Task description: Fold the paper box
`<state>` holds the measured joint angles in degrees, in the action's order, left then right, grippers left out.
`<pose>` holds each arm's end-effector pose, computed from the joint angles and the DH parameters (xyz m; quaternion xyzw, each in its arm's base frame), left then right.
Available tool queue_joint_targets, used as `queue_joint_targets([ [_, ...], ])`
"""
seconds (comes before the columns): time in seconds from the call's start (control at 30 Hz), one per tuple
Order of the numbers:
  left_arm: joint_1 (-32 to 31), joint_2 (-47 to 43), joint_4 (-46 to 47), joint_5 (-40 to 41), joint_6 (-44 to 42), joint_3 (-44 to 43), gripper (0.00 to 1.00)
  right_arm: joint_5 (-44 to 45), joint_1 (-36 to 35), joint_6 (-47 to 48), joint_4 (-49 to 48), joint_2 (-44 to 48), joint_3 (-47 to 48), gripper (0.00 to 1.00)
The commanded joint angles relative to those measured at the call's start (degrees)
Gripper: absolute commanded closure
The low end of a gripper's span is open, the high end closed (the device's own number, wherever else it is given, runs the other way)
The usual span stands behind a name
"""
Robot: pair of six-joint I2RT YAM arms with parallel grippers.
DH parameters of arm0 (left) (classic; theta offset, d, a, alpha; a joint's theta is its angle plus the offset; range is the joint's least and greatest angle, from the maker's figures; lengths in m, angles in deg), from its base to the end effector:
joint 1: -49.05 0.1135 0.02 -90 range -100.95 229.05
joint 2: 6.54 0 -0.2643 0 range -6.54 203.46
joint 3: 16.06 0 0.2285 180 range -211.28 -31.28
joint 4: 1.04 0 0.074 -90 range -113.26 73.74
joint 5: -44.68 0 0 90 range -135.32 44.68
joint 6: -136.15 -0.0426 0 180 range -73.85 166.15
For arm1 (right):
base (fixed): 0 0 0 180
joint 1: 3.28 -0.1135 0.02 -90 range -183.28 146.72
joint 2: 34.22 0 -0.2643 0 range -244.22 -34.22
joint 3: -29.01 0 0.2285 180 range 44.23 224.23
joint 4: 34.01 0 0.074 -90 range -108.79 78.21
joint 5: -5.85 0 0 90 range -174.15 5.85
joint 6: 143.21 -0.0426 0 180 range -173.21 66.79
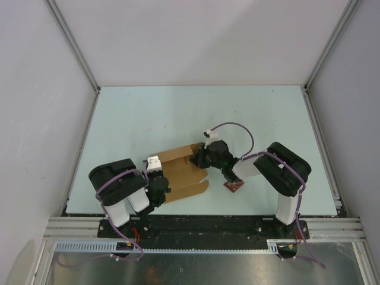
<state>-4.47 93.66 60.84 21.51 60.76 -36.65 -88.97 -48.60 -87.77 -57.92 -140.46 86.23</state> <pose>0.1471 -0.1331 0.1212 -0.0817 0.7438 0.0927 0.6569 0.2430 0.2508 0.1453 -0.1015 0.8373 0.3713 0.3882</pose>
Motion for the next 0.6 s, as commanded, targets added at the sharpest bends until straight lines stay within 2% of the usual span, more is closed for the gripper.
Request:
queue_joint_targets([
  [0.0,-0.4,0.5,18.8,0.1,0.3,0.2,1.0,-1.0,-0.5,-0.5,-1.8,-1.9,0.1,0.93],
  [0.4,-0.4,0.6,18.8,0.1,0.4,0.3,1.0,-1.1,-0.3,-0.2,-1.6,-2.0,0.1,0.93],
  [0.57,-0.4,0.4,18.8,0.4,0.2,0.3,1.0,1.7,-0.3,2.6,5.0,1.8,0.0,0.92],
])
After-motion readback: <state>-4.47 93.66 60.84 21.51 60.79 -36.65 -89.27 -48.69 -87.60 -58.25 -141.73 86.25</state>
